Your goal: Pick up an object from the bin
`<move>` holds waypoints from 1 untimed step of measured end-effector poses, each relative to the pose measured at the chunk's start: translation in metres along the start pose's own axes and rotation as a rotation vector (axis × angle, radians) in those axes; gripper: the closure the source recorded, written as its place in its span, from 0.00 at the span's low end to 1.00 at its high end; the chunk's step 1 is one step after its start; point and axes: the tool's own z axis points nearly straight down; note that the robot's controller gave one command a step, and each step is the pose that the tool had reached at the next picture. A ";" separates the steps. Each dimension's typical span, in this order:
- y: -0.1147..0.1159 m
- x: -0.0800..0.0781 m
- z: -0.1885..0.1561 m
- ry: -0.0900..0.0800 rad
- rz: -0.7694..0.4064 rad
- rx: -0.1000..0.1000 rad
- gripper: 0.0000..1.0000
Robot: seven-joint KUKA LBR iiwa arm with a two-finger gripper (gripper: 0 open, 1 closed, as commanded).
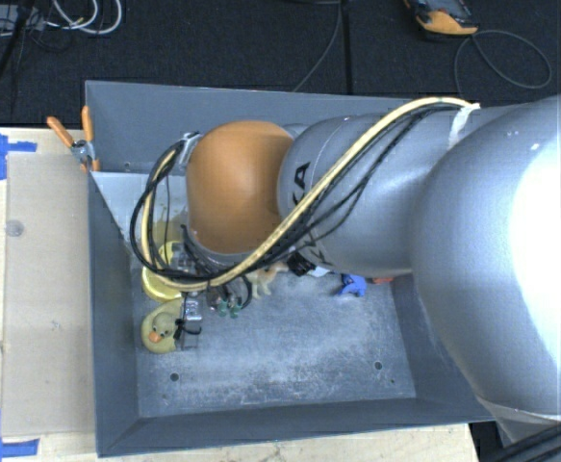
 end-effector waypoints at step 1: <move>0.019 0.046 0.064 0.000 -0.135 -0.001 1.00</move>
Offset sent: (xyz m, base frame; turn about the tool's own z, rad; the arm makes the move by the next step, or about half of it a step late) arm 0.0000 0.0000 0.0000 0.0000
